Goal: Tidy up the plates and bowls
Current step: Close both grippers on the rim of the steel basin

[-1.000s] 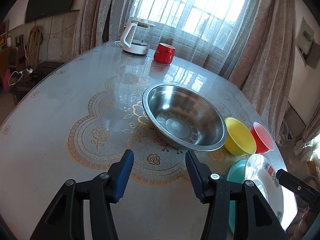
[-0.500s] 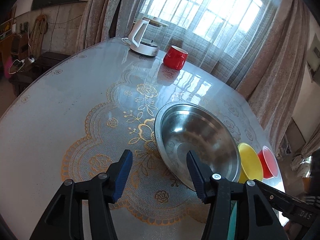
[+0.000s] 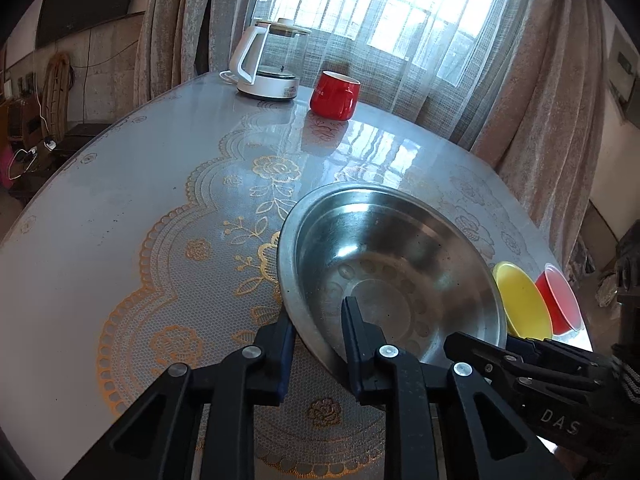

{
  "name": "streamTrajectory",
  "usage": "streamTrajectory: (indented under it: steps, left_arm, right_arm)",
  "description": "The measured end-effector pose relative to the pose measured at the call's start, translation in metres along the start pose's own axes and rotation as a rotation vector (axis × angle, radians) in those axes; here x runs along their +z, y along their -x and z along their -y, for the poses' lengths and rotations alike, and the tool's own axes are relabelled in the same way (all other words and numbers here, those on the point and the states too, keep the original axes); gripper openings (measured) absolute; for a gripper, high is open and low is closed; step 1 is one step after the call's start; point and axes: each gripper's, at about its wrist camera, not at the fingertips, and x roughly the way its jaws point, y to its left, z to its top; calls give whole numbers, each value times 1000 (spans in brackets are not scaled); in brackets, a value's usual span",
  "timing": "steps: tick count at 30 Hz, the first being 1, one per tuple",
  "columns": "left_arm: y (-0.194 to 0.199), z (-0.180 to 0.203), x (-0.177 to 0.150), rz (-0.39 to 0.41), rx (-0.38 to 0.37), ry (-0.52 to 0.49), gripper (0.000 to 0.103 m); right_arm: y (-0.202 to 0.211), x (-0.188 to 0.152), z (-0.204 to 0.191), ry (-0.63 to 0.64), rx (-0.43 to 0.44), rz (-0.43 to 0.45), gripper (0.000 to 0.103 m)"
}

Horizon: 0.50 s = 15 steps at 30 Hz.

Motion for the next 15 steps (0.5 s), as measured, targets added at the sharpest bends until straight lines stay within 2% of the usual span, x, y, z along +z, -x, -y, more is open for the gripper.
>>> streamTrajectory:
  steps: [3, 9, 15]
  left_arm:
    - [12, -8, -9, 7, -22, 23, 23]
    - [48, -15, -29, 42, 3, 21, 24]
    - [86, -26, -50, 54, 22, 39, 25]
  right_arm:
    - [7, -7, -5, 35, 18, 19, 38]
    - [28, -26, -24, 114, 42, 42, 38]
    - [45, -46, -43, 134, 110, 36, 38]
